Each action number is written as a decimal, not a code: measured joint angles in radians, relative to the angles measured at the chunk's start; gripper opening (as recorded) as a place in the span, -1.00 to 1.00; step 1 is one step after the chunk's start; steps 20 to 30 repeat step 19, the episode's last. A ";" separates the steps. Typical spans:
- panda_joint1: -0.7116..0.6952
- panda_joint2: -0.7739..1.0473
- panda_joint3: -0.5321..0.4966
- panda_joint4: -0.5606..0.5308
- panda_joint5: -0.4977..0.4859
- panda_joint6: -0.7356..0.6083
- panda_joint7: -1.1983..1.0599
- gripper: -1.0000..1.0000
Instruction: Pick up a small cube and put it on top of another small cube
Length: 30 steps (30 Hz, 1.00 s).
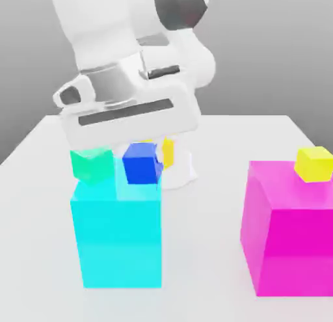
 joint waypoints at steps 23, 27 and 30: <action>-0.136 -0.380 0.214 -0.308 -0.152 -0.030 0.336 1.00; -0.136 -0.380 0.214 -0.308 -0.152 -0.030 0.336 1.00; -0.136 -0.380 0.214 -0.308 -0.152 -0.030 0.336 1.00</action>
